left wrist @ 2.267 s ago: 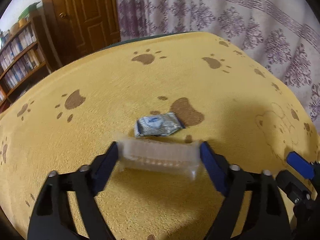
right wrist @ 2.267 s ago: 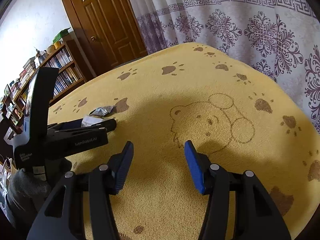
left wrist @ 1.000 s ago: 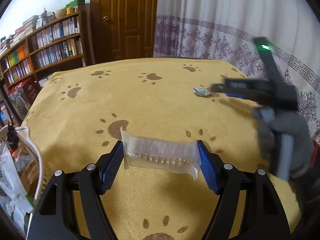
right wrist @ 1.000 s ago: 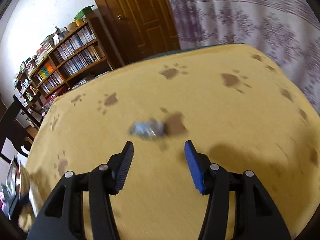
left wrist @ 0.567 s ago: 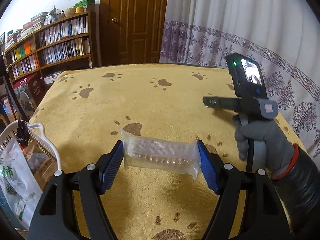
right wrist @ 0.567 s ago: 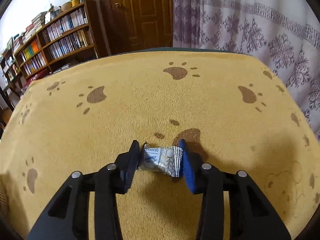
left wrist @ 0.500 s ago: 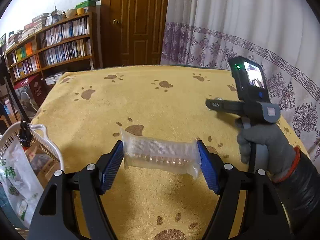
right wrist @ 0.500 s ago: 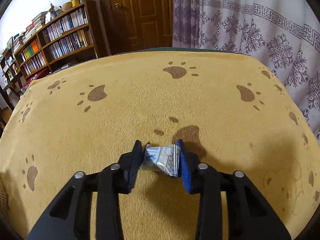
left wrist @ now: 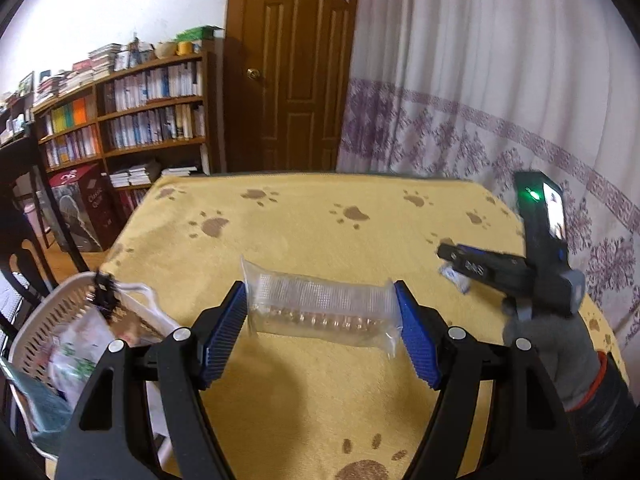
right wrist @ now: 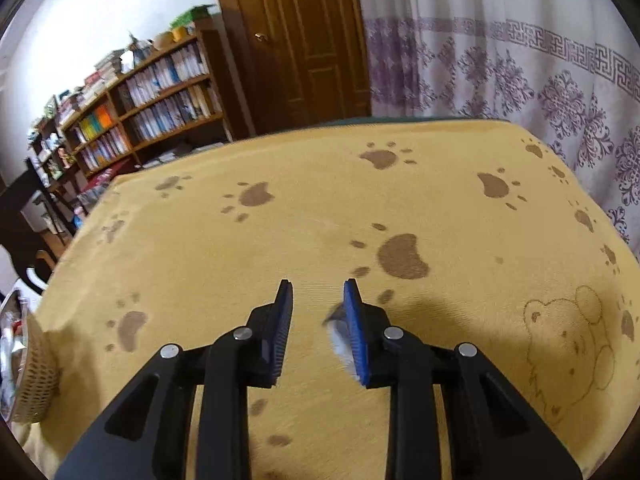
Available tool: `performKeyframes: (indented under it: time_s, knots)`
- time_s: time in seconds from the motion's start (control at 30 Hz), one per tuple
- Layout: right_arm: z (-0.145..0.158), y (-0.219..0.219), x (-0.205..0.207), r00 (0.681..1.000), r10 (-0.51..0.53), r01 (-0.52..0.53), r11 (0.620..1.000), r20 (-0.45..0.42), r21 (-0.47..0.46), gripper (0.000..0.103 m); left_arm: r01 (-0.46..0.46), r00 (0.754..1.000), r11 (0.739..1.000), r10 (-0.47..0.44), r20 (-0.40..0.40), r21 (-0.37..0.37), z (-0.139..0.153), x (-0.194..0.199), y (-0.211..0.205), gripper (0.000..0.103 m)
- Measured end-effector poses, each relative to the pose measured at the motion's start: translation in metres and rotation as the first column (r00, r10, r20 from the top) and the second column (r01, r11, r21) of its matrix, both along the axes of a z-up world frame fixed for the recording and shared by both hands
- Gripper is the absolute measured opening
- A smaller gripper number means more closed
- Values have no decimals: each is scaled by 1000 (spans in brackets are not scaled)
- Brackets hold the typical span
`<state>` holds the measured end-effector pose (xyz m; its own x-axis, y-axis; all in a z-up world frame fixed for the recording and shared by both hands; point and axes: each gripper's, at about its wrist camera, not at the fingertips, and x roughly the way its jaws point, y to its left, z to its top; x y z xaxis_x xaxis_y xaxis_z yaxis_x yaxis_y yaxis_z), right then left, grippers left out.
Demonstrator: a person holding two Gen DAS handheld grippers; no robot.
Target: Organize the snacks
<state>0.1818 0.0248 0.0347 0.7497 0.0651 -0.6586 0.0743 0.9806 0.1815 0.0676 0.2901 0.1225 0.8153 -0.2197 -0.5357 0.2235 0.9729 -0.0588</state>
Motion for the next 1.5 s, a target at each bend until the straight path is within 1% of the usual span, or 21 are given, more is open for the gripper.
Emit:
performKeyframes:
  time_s: [0.13,0.2,0.37,0.53,0.6,0.7,0.73,0.77,0.97,1.13,1.23,1.37,1.43,1.5]
  knots:
    - [12,12,-15,998,38,-40,999,41,30,27,-64,997,998,65,35,-25,15,0,26,74]
    - [16,19,-21,997,57,-59,998,54,38,27,-119,991,992,121,52,-41,23,1,47,74]
    - [22,33,-30,993,98,-103,993,72,64,27,-264,959,963,269,86,-62,37,4,95,74]
    - [25,48,-36,988,130,-135,988,79,68,27,-345,932,932,354,80,-110,45,5,135,75]
    - [25,52,-36,987,139,-144,987,77,71,27,-370,922,920,380,70,-127,46,4,145,77]
    - [25,59,-37,985,159,-165,982,74,90,27,-400,909,904,412,57,-152,47,4,159,85]
    - [25,60,-37,984,165,-171,981,74,96,27,-404,907,901,417,57,-155,47,2,160,89]
    - [26,61,-37,983,171,-178,979,74,102,27,-406,906,900,419,58,-160,48,1,163,91]
    - [33,77,-40,972,218,-229,965,89,130,27,-411,900,893,430,77,-184,55,-6,168,92]
    - [44,100,-41,952,287,-302,937,108,175,27,-427,884,882,454,111,-200,64,-15,175,92]
    - [51,120,-42,935,334,-352,914,119,199,27,-438,871,872,472,138,-216,70,-24,181,96]
    - [63,154,-45,900,414,-435,870,134,232,27,-464,850,859,500,166,-216,77,-34,187,96]
    - [68,174,-46,878,459,-478,840,136,255,27,-475,842,854,511,173,-210,79,-35,191,96]
    - [72,193,-46,854,502,-519,807,134,282,27,-485,835,846,524,171,-222,80,-37,197,96]
